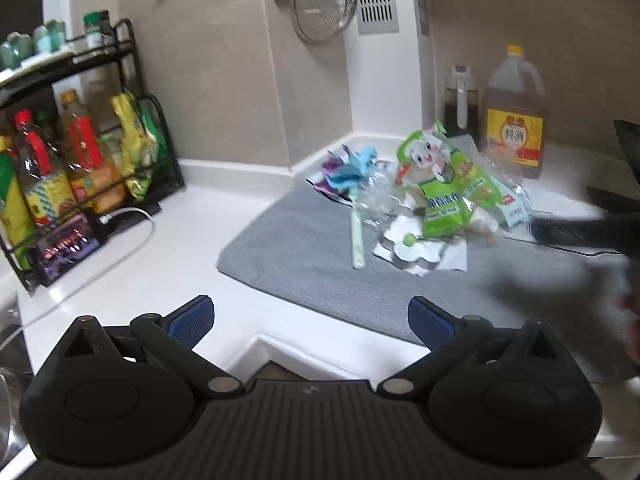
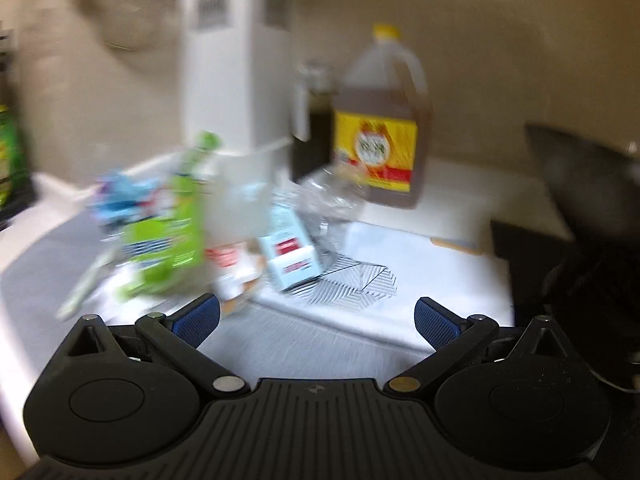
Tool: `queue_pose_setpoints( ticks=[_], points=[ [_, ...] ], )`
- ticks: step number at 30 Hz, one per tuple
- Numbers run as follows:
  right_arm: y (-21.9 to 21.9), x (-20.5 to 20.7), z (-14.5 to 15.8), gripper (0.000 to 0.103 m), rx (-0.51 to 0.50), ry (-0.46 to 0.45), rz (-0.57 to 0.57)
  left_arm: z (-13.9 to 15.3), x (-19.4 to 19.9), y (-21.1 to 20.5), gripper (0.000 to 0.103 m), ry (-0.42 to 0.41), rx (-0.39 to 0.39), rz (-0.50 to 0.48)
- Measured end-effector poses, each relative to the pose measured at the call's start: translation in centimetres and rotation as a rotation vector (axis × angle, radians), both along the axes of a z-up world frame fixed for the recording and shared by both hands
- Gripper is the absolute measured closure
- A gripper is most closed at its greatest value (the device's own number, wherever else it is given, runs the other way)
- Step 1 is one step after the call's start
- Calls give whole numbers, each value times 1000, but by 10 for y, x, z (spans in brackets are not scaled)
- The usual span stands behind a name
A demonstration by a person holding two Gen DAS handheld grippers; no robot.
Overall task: Collect trash
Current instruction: 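Move both tools toward the pile of trash on the grey mat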
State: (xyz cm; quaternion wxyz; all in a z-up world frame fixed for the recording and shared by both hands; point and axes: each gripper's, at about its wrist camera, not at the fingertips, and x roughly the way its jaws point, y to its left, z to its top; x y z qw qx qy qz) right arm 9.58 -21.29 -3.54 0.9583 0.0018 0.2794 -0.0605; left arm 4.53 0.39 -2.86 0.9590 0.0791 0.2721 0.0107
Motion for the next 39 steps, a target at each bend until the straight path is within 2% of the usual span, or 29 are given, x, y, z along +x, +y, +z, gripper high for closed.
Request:
queue_pose_setpoints(
  ticks=[6, 10, 13, 18, 25, 39],
  points=[
    [15, -92, 34, 0, 57, -27, 80, 8, -17, -5, 0, 7, -7, -14],
    [22, -131, 54, 0, 33, -75, 121, 17, -37, -9, 0, -14, -15, -37],
    [21, -144, 61, 0, 41, -79, 143, 23, -52, -10, 0, -28, -31, -42],
    [17, -157, 68, 0, 70, -79, 124, 30, -70, -10, 0, -41, -38, -40],
    [17, -172, 75, 0, 50, -110, 120, 37, -82, -8, 0, -65, -34, -47],
    [21, -158, 71, 0, 59, -95, 132, 33, -64, 3, 0, -53, -48, -40]
  ],
)
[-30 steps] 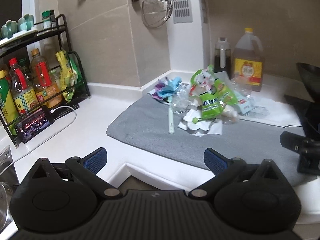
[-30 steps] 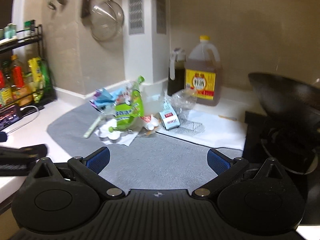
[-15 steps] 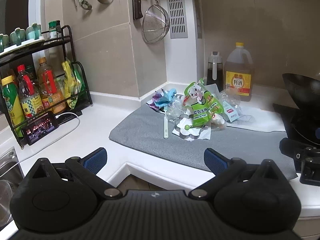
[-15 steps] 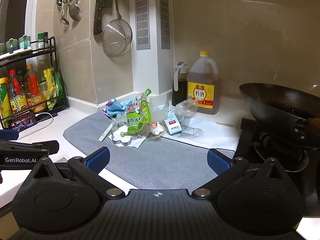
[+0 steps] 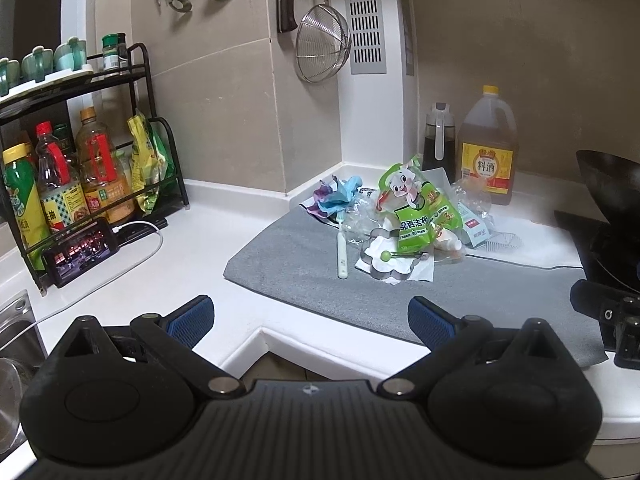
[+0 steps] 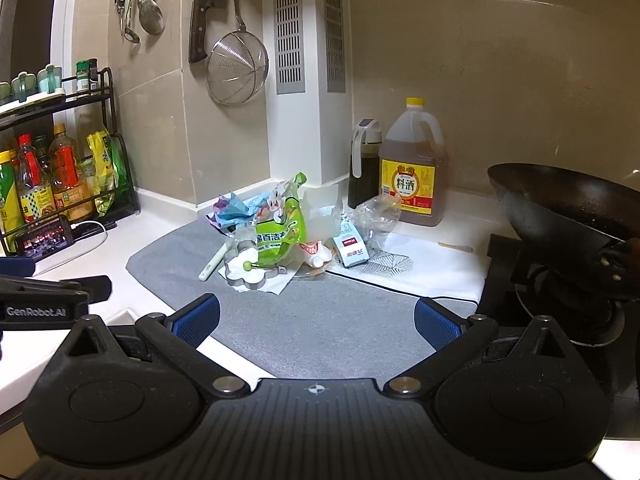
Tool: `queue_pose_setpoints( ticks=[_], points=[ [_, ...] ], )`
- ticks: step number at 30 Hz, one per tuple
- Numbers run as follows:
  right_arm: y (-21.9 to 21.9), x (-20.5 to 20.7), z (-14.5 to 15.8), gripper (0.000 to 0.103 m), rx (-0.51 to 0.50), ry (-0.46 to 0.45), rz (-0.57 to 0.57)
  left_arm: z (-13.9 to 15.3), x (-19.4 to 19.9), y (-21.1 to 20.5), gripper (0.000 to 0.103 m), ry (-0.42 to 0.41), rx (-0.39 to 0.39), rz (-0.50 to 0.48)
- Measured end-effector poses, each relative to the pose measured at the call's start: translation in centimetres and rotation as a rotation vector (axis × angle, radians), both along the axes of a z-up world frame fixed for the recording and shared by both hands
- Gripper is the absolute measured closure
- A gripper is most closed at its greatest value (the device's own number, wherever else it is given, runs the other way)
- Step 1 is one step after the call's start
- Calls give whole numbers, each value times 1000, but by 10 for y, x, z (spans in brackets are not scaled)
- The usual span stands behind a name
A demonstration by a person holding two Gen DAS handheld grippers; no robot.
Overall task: Collect trash
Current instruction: 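Move both tools toward the pile of trash on the grey mat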
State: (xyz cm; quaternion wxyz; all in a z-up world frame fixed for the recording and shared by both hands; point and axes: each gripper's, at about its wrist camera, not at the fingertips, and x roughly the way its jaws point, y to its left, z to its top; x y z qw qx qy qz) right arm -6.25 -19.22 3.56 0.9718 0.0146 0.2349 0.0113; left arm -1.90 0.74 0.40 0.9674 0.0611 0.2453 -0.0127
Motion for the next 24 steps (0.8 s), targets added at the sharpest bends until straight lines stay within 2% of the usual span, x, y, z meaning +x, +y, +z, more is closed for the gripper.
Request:
queue_pose_setpoints(
  ticks=[24],
  points=[
    [-8, 13, -11, 0, 9, 12, -11, -7, 16, -10, 0, -1, 27, -28]
  ],
)
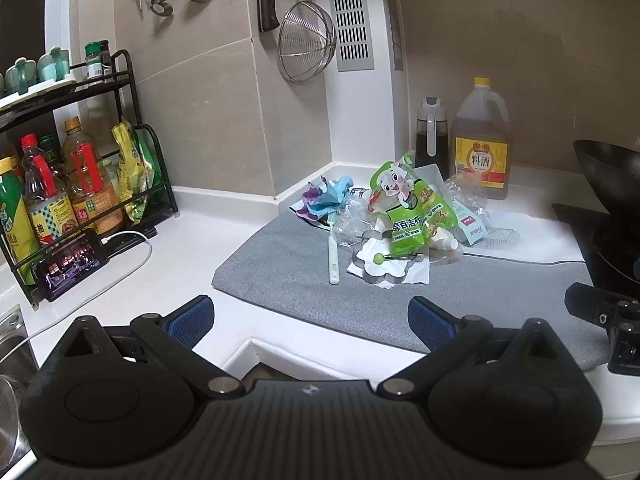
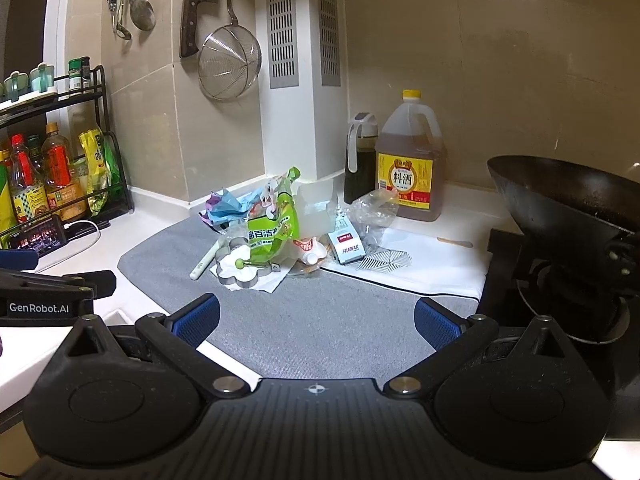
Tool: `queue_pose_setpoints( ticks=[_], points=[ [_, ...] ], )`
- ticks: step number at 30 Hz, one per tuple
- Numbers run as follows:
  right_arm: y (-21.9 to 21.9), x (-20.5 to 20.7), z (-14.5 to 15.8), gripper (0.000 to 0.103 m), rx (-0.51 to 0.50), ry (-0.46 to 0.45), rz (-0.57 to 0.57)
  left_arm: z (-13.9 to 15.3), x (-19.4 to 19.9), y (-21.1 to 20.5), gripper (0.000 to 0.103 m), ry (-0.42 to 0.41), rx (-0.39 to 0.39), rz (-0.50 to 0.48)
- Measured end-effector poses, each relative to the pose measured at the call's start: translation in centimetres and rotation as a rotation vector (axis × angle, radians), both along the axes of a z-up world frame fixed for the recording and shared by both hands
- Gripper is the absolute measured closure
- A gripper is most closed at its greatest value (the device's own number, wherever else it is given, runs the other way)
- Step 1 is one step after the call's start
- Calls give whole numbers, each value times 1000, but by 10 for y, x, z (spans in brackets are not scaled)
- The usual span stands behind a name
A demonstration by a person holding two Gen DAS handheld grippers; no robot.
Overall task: Collect trash
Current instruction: 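Move both tools toward the pile of trash on the grey mat, then reach the left tool to the blue-purple wrapper while the right tool approaches the green pouch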
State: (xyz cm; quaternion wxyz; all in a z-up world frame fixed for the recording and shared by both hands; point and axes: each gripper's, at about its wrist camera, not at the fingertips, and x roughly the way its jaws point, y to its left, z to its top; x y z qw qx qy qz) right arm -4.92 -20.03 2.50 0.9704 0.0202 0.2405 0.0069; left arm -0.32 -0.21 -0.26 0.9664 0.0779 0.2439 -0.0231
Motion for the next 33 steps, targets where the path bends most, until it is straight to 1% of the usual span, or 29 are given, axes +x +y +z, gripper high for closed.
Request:
queue_pose_setpoints(
  ticks=[10, 17, 20, 25, 27, 30, 33],
  points=[
    [-4, 11, -11, 0, 10, 10, -9, -10, 18, -3, 0, 24, 3, -7],
    [-10, 26, -33, 0, 5, 38, -27, -26, 41, 1, 0, 62, 17, 0],
    [-16, 36, -46, 0, -11, 45, -48, -32, 55, 6, 0, 44, 47, 8],
    [-30, 60, -69, 0, -20, 100, -99, -39, 94, 24, 0, 3, 76, 49],
    [-36, 67, -76, 0, -13, 110, -109, -43, 111, 33, 0, -15, 63, 71],
    [-41, 76, -83, 0, -5, 103, -110, -45, 140, 45, 0, -44, 56, 78],
    [-41, 85, -84, 0, -21, 80, -114, -47, 171, 51, 0, -70, 76, 59]
  ],
)
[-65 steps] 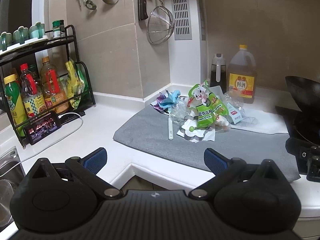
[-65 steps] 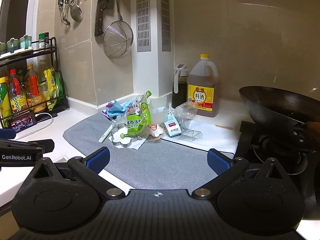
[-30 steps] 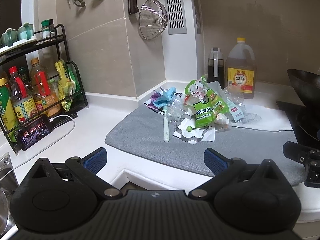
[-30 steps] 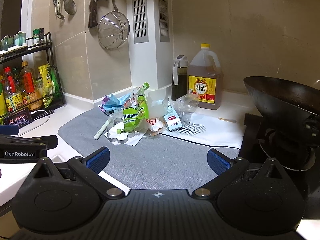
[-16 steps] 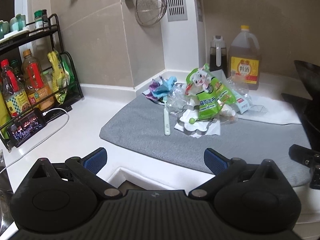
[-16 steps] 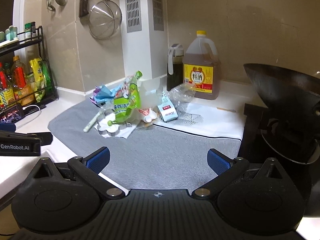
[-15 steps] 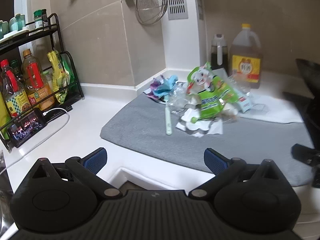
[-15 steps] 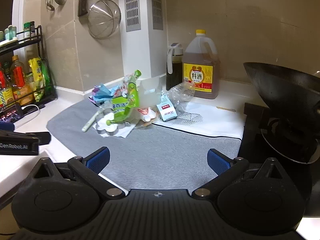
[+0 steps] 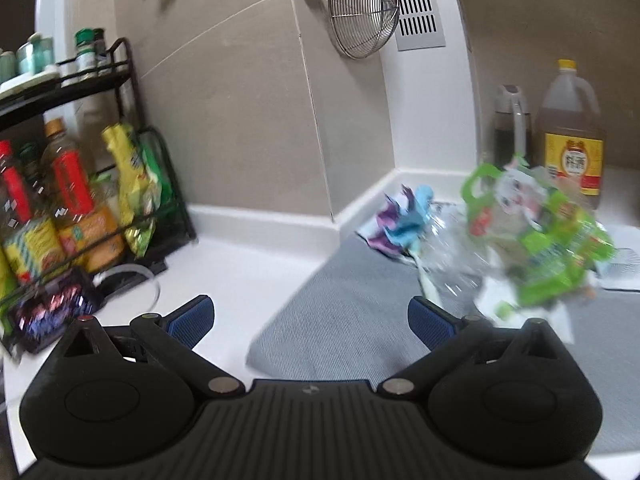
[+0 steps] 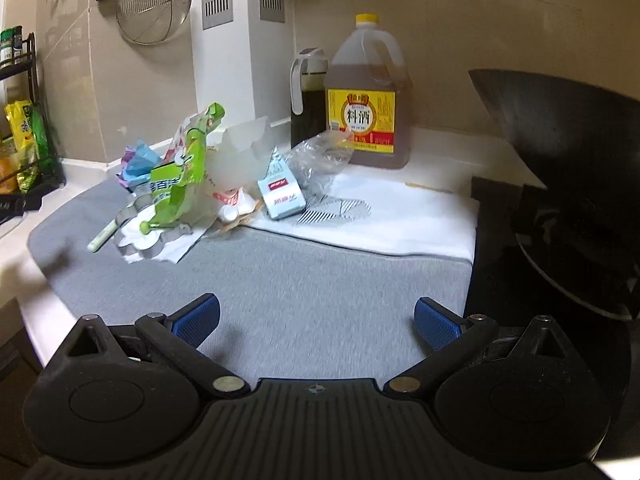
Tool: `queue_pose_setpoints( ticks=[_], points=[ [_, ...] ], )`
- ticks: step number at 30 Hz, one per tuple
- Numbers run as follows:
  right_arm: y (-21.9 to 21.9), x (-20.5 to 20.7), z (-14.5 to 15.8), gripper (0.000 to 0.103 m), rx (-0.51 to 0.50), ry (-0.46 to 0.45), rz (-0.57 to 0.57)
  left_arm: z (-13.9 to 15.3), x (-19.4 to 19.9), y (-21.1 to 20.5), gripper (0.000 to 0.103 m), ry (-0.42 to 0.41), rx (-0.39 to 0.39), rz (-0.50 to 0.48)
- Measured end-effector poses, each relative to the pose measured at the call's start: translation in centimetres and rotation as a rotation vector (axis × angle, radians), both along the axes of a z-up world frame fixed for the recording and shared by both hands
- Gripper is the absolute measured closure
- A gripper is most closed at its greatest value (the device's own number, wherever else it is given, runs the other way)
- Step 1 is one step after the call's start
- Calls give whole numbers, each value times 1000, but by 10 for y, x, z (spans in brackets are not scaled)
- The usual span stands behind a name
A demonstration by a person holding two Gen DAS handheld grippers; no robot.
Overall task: Collect trash
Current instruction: 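Reach the left tool to the blue-purple wrapper while the right tool approaches the green pouch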
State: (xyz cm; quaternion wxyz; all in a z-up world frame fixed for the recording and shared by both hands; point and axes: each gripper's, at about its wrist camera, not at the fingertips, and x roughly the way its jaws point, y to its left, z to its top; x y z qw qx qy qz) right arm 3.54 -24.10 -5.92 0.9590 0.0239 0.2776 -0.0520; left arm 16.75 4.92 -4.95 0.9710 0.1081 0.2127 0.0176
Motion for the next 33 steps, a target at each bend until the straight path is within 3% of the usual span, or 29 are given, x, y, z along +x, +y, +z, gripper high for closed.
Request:
queue_pose_setpoints(
  ticks=[5, 10, 16, 19, 24, 33],
  points=[
    [2, 12, 1, 0, -100, 10, -25, -10, 49, 5, 0, 16, 36, -53],
    [-7, 18, -9, 0, -34, 93, -21, -29, 84, 2, 0, 66, 63, -131],
    [-5, 25, -15, 0, -83, 123, -24, -48, 118, 1, 0, 100, 101, -138],
    [-8, 28, -18, 0, -69, 133, -26, -50, 126, 6, 0, 46, 138, -121],
    [-7, 33, -19, 0, -76, 136, -23, -55, 143, 15, 0, 82, 147, -152],
    [0, 24, -15, 0, -82, 167, 15, -57, 118, 25, 0, 44, 323, -138]
  ],
)
